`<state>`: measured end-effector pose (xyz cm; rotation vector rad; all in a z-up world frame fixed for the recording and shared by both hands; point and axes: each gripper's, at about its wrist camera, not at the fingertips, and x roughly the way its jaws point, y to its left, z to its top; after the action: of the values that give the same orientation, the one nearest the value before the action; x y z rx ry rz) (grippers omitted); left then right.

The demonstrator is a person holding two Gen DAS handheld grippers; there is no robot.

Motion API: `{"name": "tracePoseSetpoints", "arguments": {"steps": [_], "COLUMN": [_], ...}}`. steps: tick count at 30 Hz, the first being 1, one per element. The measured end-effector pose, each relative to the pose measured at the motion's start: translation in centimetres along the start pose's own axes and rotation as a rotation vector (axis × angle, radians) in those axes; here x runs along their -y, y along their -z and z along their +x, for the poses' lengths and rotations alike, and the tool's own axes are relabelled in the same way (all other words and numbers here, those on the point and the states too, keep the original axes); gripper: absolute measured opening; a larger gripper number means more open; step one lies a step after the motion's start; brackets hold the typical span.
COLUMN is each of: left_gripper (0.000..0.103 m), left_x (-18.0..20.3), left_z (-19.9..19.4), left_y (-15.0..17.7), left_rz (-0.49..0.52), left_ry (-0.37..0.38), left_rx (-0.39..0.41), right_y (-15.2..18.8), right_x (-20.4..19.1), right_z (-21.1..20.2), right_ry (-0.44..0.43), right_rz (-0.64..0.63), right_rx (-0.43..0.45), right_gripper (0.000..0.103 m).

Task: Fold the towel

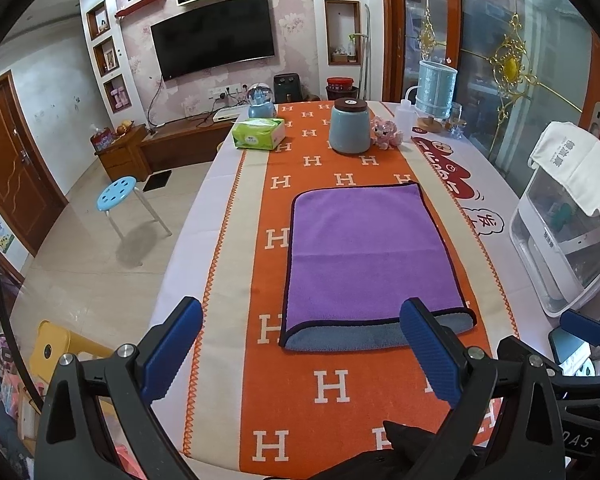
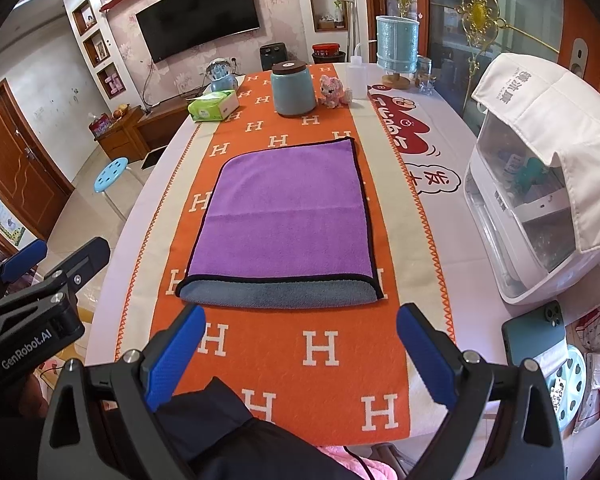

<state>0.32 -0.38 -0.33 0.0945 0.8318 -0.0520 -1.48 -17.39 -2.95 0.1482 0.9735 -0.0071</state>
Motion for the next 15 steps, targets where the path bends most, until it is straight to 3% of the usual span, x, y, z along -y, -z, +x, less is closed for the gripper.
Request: {"name": "tracePoseSetpoints", "arguments": {"steps": [15], "left_gripper": [0.099], "left_x": [0.3], "left_z": [1.3], "left_y": [-0.5], "left_rz": [-0.003], "left_ry": [-0.007], "left_rx": [-0.052], "right_y": [0.1], "right_x": [0.4], "right_z": [0.6], "right_ry": [0.004], "right_rz": [-0.003], "right_rx": [-0.015], "right_gripper": [0.097]}}
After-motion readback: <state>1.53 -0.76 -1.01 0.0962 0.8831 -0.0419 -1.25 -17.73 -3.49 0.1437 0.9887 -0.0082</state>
